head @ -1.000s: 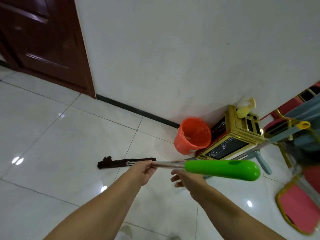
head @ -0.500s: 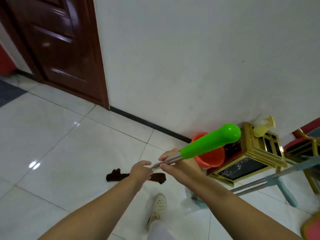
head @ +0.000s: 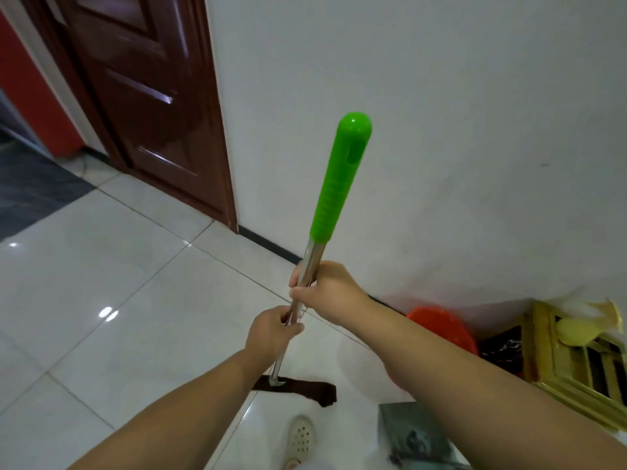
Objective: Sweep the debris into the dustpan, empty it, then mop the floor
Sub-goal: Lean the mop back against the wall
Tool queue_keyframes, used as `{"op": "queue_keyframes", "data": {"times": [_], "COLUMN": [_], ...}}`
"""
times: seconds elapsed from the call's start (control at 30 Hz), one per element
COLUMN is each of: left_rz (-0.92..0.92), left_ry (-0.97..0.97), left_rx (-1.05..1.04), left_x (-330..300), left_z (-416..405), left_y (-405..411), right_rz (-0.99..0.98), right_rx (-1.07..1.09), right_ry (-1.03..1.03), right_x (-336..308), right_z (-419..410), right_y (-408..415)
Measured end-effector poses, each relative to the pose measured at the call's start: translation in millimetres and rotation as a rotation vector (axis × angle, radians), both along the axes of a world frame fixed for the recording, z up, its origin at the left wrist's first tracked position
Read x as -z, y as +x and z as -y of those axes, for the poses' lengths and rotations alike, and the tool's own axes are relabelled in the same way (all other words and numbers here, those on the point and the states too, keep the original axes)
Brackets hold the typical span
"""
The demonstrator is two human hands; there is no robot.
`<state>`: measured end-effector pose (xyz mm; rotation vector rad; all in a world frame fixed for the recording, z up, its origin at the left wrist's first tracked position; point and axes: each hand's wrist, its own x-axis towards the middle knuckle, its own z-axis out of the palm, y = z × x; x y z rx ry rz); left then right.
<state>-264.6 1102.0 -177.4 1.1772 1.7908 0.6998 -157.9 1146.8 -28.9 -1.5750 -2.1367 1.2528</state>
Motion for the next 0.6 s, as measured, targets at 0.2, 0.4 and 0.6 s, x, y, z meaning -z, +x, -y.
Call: {"op": "queue_keyframes", "data": {"times": [0.2, 0.4, 0.6], "left_rz": [-0.033, -0.087, -0.141], "left_ry": [0.027, 0.040, 0.070], "left_rx": [-0.045, -0.106, -0.136], "left_x": [-7.7, -8.2, 0.3], "left_z": [-67.7, -120.8, -177.8], "left_y": [-10.2, -37.1, -73.0], "right_rz": [-0.063, -0.081, -0.121], "right_rx": [-0.016, -0.050, -0.038], "right_ry": [-0.006, 0.010, 0.041], "right_x": [-1.1, 0.9, 8.0], "right_z": [-78.0, -124.7, -172.8], "right_y": [-9.2, -35.3, -67.7]}}
